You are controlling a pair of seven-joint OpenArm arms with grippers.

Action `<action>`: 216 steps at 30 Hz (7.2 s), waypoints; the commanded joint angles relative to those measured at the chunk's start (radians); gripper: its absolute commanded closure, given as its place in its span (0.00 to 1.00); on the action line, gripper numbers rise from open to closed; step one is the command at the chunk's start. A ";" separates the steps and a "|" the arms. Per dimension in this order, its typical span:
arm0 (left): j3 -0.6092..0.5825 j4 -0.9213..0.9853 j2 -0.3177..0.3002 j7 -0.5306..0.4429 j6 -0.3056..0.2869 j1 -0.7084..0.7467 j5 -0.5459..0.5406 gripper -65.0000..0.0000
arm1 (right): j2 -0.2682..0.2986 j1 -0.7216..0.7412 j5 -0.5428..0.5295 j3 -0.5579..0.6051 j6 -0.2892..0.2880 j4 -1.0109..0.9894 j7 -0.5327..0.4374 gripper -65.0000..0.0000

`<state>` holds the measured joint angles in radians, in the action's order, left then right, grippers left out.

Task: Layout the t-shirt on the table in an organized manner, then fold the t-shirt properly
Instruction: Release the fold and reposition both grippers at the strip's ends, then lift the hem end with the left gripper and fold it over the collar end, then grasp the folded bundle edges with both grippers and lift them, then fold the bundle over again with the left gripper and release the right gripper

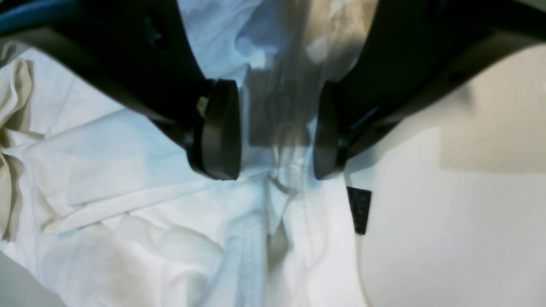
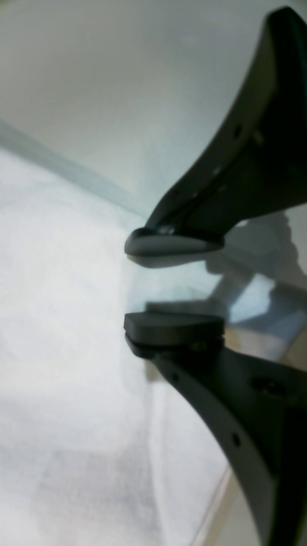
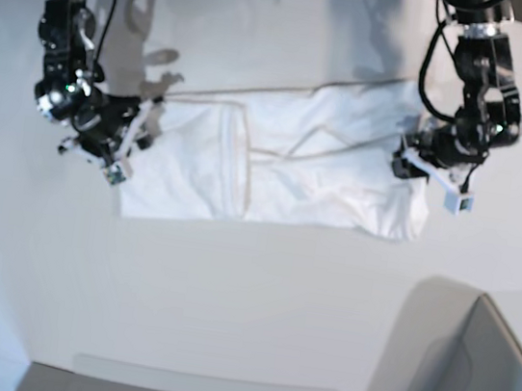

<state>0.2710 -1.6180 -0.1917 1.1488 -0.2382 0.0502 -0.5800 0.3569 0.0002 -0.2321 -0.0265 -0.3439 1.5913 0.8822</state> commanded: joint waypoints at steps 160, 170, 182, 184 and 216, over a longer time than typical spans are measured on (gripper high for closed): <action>-0.869 -0.368 0.102 -0.155 0.288 -0.195 -0.044 0.84 | -0.003 0.030 -0.396 -0.155 -0.007 0.284 -0.094 0.94; -0.681 -0.341 0.034 -0.154 0.288 -0.128 -0.044 0.84 | -0.086 0.140 -0.389 -0.065 -0.005 -0.003 -0.099 0.94; -0.662 -0.339 0.033 -0.155 0.288 -0.098 -0.044 0.84 | -0.080 0.195 -0.393 -0.192 -0.001 -0.098 -0.139 0.94; -0.662 -0.339 0.033 -0.155 0.288 -0.103 -0.044 0.84 | -0.080 0.169 -0.398 -0.214 -0.001 -0.016 -0.139 0.94; -0.893 0.384 -0.059 -0.281 0.287 -0.530 -0.042 0.84 | -0.149 -0.082 -0.389 -0.100 0.004 0.059 0.044 1.00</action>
<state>-0.6285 -1.2255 -0.2401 0.8581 0.0406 -0.4664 -0.6292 0.2016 -0.0948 -0.6044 -0.1238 -0.3367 1.6299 0.9463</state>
